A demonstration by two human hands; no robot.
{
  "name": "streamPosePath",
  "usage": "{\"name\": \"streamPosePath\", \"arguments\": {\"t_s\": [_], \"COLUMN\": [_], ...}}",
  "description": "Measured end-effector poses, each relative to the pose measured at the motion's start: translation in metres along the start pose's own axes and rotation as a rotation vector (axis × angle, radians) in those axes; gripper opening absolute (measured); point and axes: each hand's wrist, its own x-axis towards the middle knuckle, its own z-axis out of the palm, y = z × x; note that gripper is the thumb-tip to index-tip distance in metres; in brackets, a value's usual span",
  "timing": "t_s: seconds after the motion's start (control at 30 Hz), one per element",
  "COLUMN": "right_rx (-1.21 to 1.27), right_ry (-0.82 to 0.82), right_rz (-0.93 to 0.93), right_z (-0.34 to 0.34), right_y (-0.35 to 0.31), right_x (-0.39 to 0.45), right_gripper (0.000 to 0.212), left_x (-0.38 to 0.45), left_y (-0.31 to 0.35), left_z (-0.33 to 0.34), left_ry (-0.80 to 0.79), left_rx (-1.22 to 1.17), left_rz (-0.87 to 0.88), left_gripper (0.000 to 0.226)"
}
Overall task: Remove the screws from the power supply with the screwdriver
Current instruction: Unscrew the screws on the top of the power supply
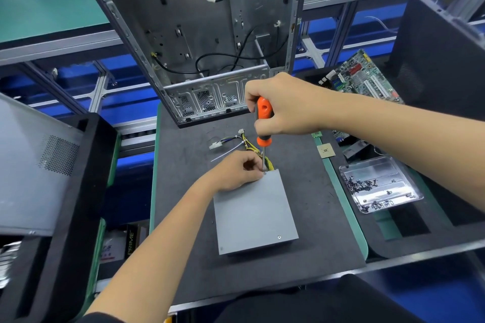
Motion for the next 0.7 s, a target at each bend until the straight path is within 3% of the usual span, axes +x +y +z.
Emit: {"name": "streamPosePath", "arguments": {"t_s": [0.1, 0.27, 0.7], "right_rx": [0.009, 0.008, -0.009], "right_ry": [-0.012, -0.01, -0.005], "right_rz": [0.009, 0.0, -0.014], "right_z": [0.0006, 0.0001, 0.0008], "right_y": [-0.0002, -0.0005, 0.0008], "right_x": [0.001, 0.0011, -0.0015], "right_gripper": [0.022, 0.022, 0.022], "left_x": [0.0007, 0.001, 0.0013], "left_y": [-0.0032, -0.0065, -0.0086], "left_z": [0.0017, 0.003, 0.0095], "left_ry": [0.031, 0.061, 0.146], "left_rx": [-0.052, -0.086, -0.072], "left_rz": [0.013, 0.015, 0.031], "left_gripper": [0.022, 0.01, 0.006]}}
